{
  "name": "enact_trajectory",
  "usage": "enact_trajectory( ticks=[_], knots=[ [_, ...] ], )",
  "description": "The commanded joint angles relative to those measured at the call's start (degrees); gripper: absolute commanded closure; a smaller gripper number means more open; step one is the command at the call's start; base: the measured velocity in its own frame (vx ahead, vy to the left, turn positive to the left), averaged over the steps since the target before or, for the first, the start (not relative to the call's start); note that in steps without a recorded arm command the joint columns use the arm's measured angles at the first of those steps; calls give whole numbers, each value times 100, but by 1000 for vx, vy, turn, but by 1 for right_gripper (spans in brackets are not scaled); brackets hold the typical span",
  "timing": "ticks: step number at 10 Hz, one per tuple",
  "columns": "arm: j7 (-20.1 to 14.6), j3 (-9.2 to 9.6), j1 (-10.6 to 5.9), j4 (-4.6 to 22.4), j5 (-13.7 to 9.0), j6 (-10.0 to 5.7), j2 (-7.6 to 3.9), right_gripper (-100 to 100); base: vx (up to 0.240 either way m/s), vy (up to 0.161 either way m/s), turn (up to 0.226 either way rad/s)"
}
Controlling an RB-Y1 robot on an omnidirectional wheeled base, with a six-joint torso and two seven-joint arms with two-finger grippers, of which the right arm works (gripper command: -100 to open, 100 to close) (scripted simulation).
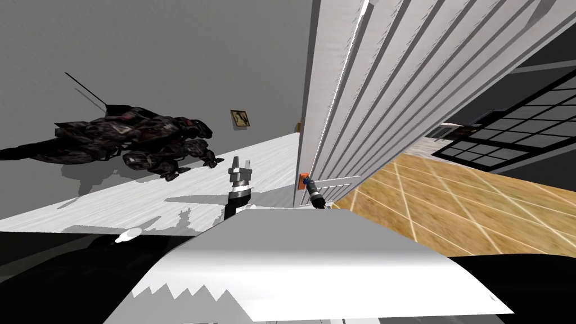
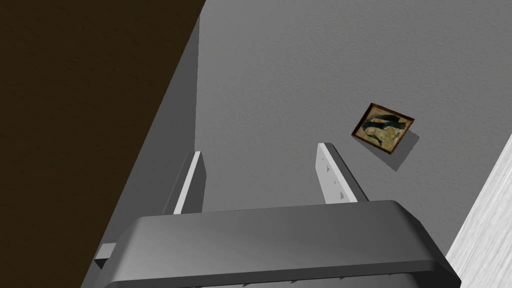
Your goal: Push the door open
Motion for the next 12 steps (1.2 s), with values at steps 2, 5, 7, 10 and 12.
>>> enact_trajectory(
  ticks=[2,5,7,10,12],
  knots=[
    [35,-215,-86,12,-76,17,-80,100,194,88,-88],
    [-9,-281,-21,-68,-129,6,-228,-100,113,104,-119],
    [-38,-264,41,-109,-132,-20,-242,-100,-208,28,-22],
    [-106,-224,187,-206,-140,-83,-127,-100,-239,47,-45],
    [-113,-218,221,-229,-143,-93,-99,-100,-160,38,-27]
  ],
)
